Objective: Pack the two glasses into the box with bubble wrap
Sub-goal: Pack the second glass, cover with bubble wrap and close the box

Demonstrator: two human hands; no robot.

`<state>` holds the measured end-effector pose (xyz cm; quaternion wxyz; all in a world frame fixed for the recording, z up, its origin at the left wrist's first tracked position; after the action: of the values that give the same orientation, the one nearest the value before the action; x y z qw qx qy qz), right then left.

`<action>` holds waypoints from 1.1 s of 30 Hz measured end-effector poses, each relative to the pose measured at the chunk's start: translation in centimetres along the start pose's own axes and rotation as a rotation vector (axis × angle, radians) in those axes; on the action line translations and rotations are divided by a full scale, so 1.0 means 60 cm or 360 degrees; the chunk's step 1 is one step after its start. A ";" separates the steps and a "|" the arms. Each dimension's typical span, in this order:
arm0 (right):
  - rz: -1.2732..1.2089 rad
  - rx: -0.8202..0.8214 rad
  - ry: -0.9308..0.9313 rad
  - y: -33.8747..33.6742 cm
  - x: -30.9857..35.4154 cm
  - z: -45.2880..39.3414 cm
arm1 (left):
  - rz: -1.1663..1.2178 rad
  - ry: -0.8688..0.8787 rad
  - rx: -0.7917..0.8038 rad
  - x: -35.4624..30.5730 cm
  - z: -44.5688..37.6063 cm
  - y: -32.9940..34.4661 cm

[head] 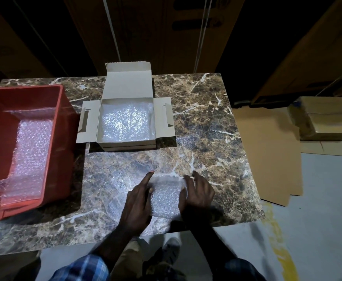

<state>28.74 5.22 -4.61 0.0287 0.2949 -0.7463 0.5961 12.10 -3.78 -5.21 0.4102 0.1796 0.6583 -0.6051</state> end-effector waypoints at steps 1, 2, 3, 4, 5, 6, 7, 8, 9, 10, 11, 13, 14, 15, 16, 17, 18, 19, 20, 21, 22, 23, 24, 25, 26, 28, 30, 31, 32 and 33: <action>0.0028 -0.0005 -0.0025 0.007 0.000 0.005 | -0.0041 0.0010 0.0001 -0.002 -0.002 0.001; 0.0044 0.0003 -0.0027 0.013 0.000 0.009 | -0.0087 0.0023 0.0002 -0.006 -0.003 0.003; 0.0050 0.0023 -0.0017 0.020 -0.001 0.012 | -0.0139 0.0028 0.0010 -0.010 -0.004 0.005; 0.0057 0.0043 -0.0007 0.025 -0.003 0.015 | -0.0205 0.0031 0.0026 -0.012 -0.006 0.009; 0.0063 0.0061 -0.0013 0.030 -0.004 0.017 | -0.0284 0.0036 0.0050 -0.013 -0.007 0.013; 0.0075 0.0075 -0.0034 0.032 -0.004 0.018 | -0.0362 0.0040 0.0070 -0.011 -0.008 0.018; 0.0087 0.0091 -0.0060 0.034 -0.004 0.020 | -0.0427 0.0033 0.0087 -0.008 -0.009 0.023; 0.0093 0.0111 -0.0081 0.035 -0.002 0.021 | -0.0479 0.0017 0.0103 -0.003 -0.009 0.027; 0.0095 0.0135 -0.0104 0.035 0.002 0.023 | -0.0530 -0.0004 0.0118 0.000 -0.009 0.030; 0.0097 0.0175 -0.0141 0.037 0.008 0.025 | -0.0590 -0.0022 0.0131 0.005 -0.008 0.033; 0.0101 0.0244 -0.0199 0.040 0.015 0.031 | -0.0658 -0.0033 0.0145 0.009 -0.006 0.036; 0.0110 0.0461 -0.0336 0.056 0.031 0.050 | -0.0803 -0.0013 0.0183 0.015 -0.005 0.038; 0.0132 0.0554 -0.0380 0.063 0.036 0.061 | -0.0872 0.0008 0.0208 0.017 -0.006 0.039; 0.0163 0.0618 -0.0391 0.067 0.036 0.067 | -0.0934 0.0016 0.0238 0.019 -0.008 0.040; 0.0193 0.0651 -0.0375 0.069 0.033 0.070 | -0.0986 0.0012 0.0261 0.024 -0.011 0.041; 0.0210 0.0670 -0.0344 0.070 0.028 0.071 | -0.1021 -0.0001 0.0277 0.030 -0.015 0.040; 0.0212 0.0690 -0.0301 0.069 0.021 0.071 | -0.1034 -0.0014 0.0287 0.037 -0.016 0.039; 0.0210 0.0704 -0.0250 0.065 0.011 0.070 | -0.1035 -0.0025 0.0292 0.044 -0.016 0.037; 0.0221 0.0705 -0.0198 0.061 -0.001 0.069 | -0.1042 -0.0032 0.0289 0.051 -0.017 0.032; 0.0251 0.0698 -0.0149 0.055 -0.012 0.068 | -0.1058 -0.0037 0.0289 0.058 -0.017 0.026; 0.0286 0.0686 -0.0108 0.050 -0.022 0.067 | -0.1080 -0.0038 0.0296 0.065 -0.018 0.018; 0.0315 0.0673 -0.0080 0.046 -0.030 0.067 | -0.1108 -0.0028 0.0305 0.069 -0.018 0.010; 0.0330 0.0659 -0.0064 0.043 -0.035 0.067 | -0.1135 -0.0001 0.0302 0.068 -0.016 0.002; 0.0331 0.0640 -0.0059 0.041 -0.038 0.067 | -0.1146 0.0037 0.0287 0.063 -0.015 -0.004; 0.0324 0.0617 -0.0061 0.041 -0.038 0.065 | -0.1136 0.0088 0.0278 0.054 -0.011 -0.005; 0.0299 0.0573 -0.0108 0.042 -0.034 0.059 | -0.1111 0.0269 0.0327 0.021 0.000 0.010; 0.0284 0.0580 -0.0248 0.052 -0.024 0.048 | -0.1117 0.0488 0.0414 -0.006 0.017 0.037; 0.0290 0.0605 -0.0326 0.058 -0.019 0.040 | -0.1114 0.0554 0.0454 -0.009 0.025 0.049; 0.0305 0.0632 -0.0384 0.064 -0.016 0.030 | -0.1099 0.0576 0.0479 -0.006 0.028 0.056; 0.0324 0.0655 -0.0415 0.067 -0.014 0.019 | -0.1084 0.0567 0.0492 -0.001 0.030 0.059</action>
<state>27.89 5.02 -8.80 -0.1884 0.2922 -0.6326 0.6920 15.30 -4.74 -7.37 0.0344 0.1129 0.6422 -0.7574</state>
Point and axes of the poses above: each hand's wrist, its own z-axis away from the middle knuckle, its own y-axis out of the palm, x = y × z, the point moved 7 cm from there along -z, towards the middle knuckle, and after that the axes turned 4 degrees about x, right-handed, at the moved point
